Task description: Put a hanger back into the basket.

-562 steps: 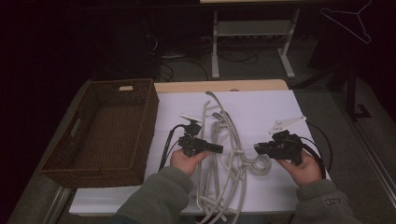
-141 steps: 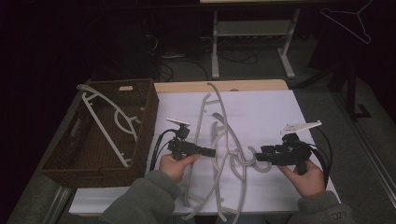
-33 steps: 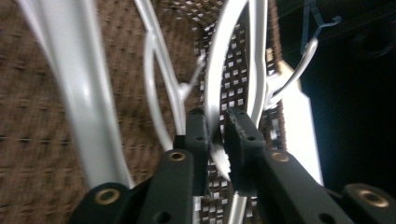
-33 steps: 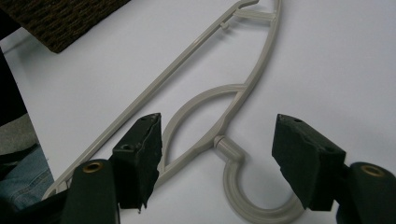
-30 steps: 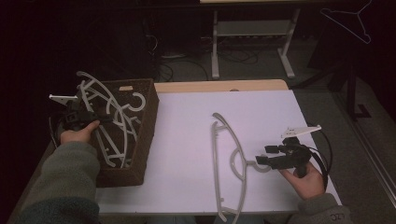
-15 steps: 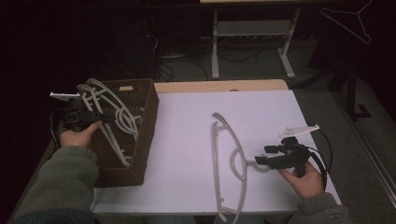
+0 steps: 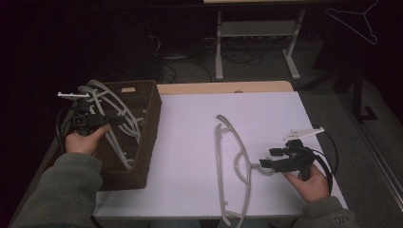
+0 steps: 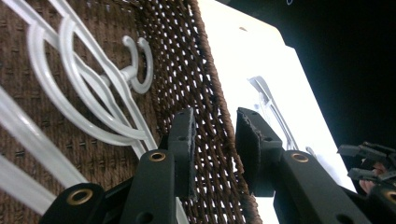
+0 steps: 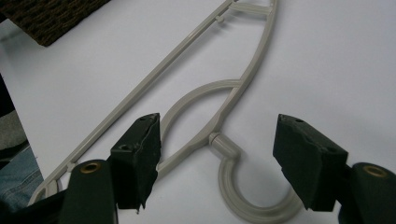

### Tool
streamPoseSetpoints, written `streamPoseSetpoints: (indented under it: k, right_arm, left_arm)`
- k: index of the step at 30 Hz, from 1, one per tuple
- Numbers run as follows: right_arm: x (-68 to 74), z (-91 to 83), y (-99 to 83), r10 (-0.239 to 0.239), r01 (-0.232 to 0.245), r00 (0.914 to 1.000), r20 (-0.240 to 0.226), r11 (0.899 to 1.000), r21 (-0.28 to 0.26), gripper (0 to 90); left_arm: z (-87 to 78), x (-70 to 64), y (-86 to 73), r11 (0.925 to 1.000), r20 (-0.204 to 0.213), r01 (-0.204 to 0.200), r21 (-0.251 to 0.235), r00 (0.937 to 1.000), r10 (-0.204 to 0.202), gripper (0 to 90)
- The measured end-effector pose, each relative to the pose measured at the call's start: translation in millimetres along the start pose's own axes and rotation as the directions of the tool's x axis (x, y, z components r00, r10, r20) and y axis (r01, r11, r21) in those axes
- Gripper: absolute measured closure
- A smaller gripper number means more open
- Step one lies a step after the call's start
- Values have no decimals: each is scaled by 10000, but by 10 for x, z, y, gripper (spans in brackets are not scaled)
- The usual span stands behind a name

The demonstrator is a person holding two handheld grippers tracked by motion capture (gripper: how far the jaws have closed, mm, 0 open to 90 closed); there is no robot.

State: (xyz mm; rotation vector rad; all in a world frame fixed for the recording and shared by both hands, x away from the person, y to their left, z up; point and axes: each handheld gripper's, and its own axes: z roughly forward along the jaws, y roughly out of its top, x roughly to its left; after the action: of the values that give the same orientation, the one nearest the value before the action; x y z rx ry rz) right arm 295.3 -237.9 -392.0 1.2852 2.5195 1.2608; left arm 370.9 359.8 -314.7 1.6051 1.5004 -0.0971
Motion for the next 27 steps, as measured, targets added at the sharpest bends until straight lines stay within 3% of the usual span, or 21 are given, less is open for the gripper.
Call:
streamPoseSetpoints:
  k: [14,25,27]
  right_arm:
    - [-23,-8,-25,32,-32,10000,84,10000,13,311]
    - [-38,-32,-37,3,-3,9999,118,10000,-28,311]
    - [-47,-39,-42,4,-3,9999,128,10000,-49,311]
  left_arm:
    - [149,-301,-37,9951,529,-925,360,9945,906,652]
    - [318,-707,-110,9828,1191,-1730,641,9791,1646,604]
    - [350,-781,-124,9780,1311,-1958,723,9739,1853,599]
